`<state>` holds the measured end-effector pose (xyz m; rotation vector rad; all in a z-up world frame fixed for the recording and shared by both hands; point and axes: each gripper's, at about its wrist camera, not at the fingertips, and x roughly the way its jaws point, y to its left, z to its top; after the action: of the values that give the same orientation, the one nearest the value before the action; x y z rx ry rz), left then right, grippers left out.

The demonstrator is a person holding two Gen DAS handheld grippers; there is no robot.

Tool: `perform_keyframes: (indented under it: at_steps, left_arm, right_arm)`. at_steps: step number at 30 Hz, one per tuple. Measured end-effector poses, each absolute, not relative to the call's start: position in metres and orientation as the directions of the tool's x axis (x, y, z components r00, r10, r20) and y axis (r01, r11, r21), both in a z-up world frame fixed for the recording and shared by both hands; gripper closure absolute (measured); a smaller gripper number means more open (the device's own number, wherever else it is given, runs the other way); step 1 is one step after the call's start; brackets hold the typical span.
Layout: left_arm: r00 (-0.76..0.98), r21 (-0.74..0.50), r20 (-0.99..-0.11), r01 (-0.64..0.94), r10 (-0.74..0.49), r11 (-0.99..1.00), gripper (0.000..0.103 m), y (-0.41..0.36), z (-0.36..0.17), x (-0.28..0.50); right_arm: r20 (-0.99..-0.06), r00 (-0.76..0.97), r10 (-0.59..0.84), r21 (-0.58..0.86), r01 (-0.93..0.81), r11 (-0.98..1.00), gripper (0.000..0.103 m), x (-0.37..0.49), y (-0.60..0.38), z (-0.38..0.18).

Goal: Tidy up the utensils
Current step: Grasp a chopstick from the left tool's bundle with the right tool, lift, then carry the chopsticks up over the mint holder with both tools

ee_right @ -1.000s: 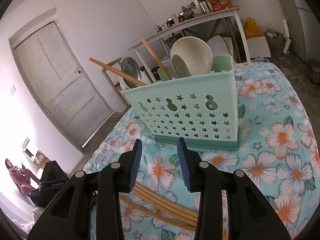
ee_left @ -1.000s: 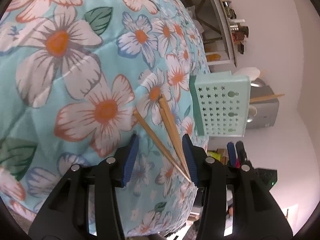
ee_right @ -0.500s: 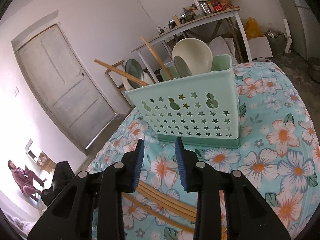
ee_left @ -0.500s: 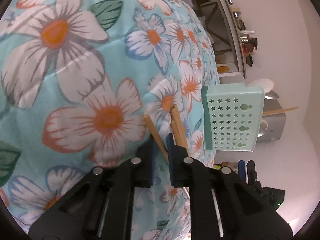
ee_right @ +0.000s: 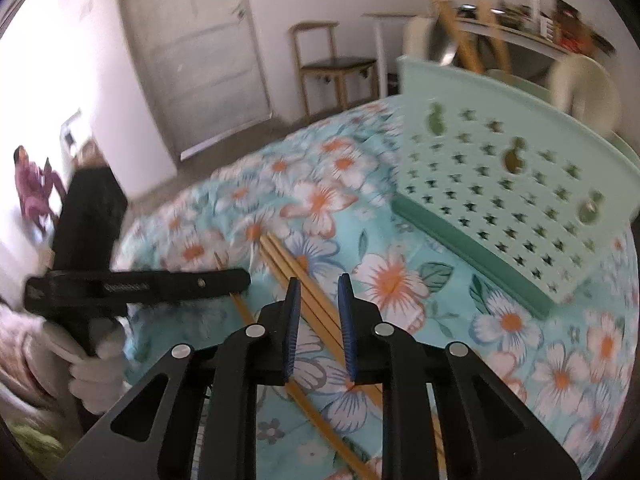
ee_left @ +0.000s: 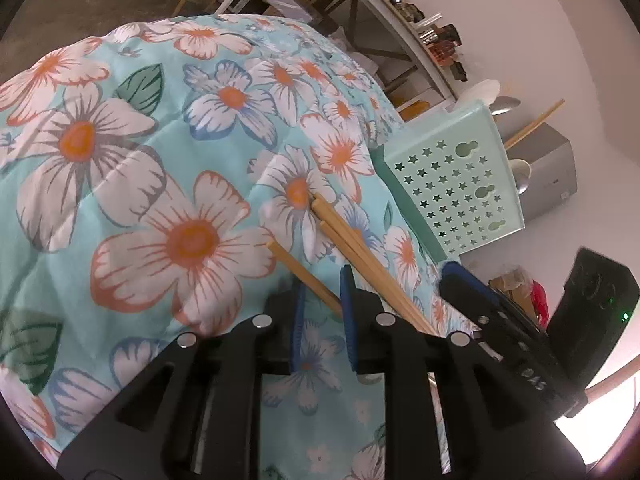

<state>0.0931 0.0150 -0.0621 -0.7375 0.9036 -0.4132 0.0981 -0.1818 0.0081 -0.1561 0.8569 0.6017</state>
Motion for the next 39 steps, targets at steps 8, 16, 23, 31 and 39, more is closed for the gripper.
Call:
perform_keyframes:
  at_steps: [8,16,23,31,39]
  left_arm:
    - [0.571,-0.728,-0.54,0.052,-0.619,0.683,0.085,0.016,-0.064,0.091]
    - [0.571,-0.732,-0.531,0.063,-0.626,0.678,0.085,0.017,-0.065,0.089]
    - [0.571,-0.732,-0.531,0.063,-0.626,0.678,0.085,0.018,-0.064,0.088]
    - [0.575,-0.728,-0.531,0.067,-0.623,0.682,0.085,0.018,-0.064,0.088]
    - [0.58,-0.716,-0.537,0.07,-0.612,0.694,0.085,0.015,-0.062,0.087]
  right_arm:
    - [-0.837,0.426,0.342,0.013,-0.609,0.793,0.09,0.117,-0.161,-0.018]
    - [-0.86,0.412,0.302,-0.028,-0.628,0.778,0.09,0.126,-0.15,-0.016]
    - [-0.864,0.412,0.288,-0.052,-0.644,0.763,0.09,0.137,-0.137,-0.023]
    - [-0.787,0.511,0.346,-0.037,-0.599,0.8,0.095,0.133,-0.149,0.008]
    - [-0.653,0.645,0.397,0.061,-0.477,0.877,0.096,0.119,-0.195,0.06]
